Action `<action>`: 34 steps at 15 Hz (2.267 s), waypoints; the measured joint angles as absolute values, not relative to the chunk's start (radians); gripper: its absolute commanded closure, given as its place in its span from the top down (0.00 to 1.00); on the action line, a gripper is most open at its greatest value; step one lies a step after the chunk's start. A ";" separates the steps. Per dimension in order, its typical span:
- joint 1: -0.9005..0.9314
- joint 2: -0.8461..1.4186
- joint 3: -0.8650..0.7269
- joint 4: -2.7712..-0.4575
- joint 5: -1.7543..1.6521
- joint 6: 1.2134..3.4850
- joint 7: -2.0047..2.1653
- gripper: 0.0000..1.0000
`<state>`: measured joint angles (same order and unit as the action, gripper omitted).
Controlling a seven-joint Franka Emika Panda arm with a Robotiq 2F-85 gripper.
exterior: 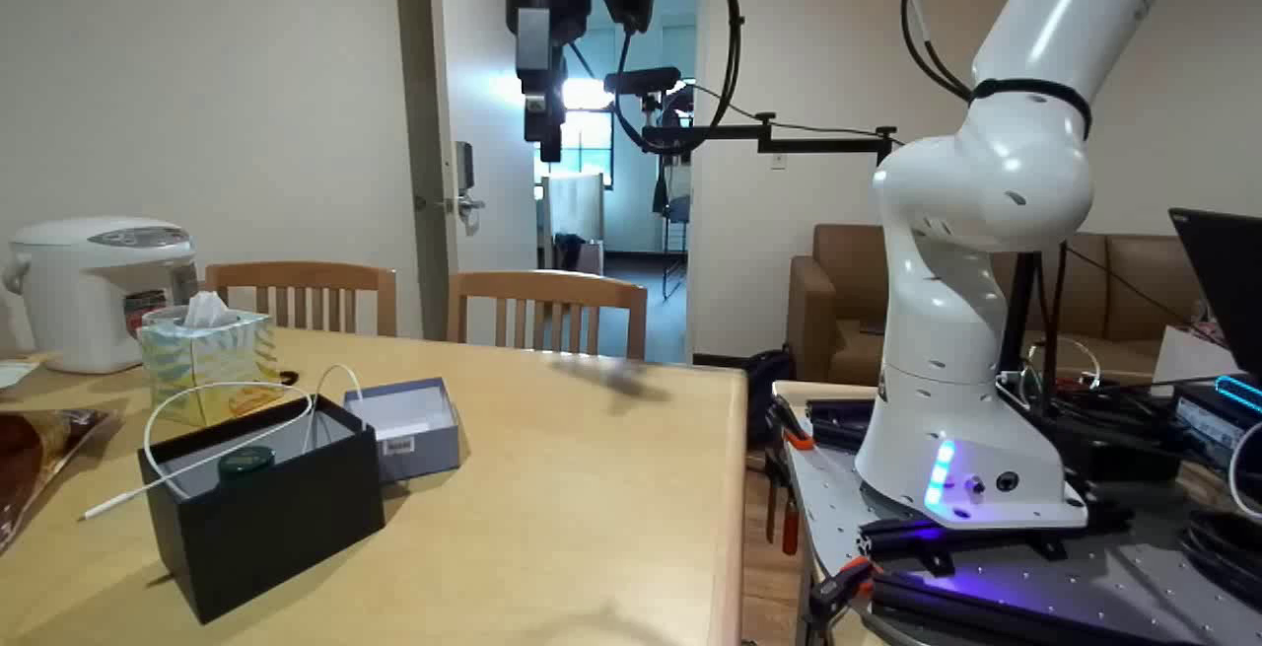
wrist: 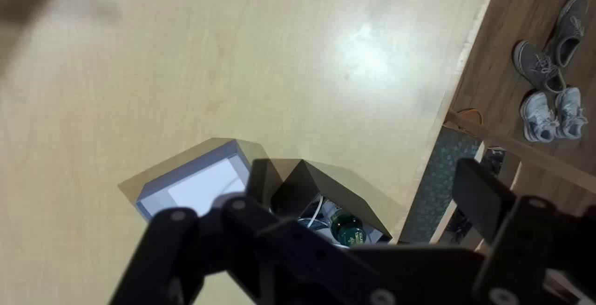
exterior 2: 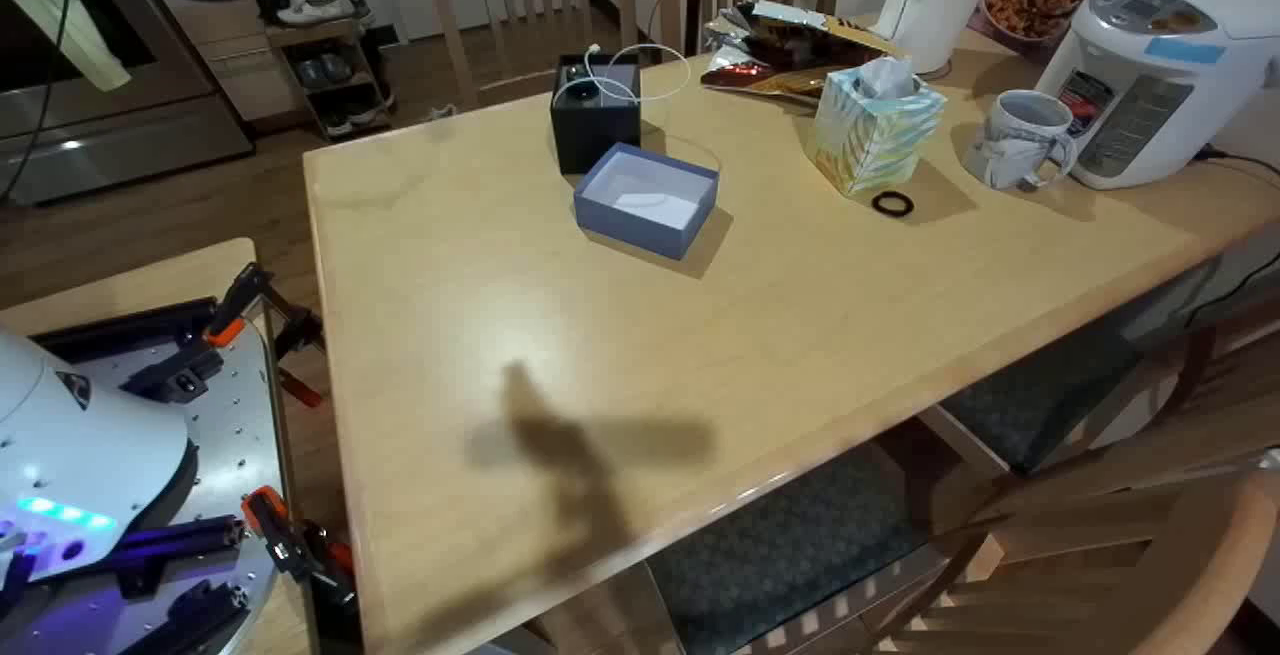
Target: Remove the white cable from the black box then put it on the table
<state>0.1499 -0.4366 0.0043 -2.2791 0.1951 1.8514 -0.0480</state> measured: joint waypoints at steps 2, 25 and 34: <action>0.150 -0.437 0.004 -2.279 0.195 1.851 -0.048 1.00; 0.189 0.197 0.098 -1.916 -0.249 2.320 0.335 1.00; 0.203 0.242 0.052 -1.901 -0.178 2.266 0.726 1.00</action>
<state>0.2025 0.2423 0.0520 -1.9015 -0.1781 2.2659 0.7264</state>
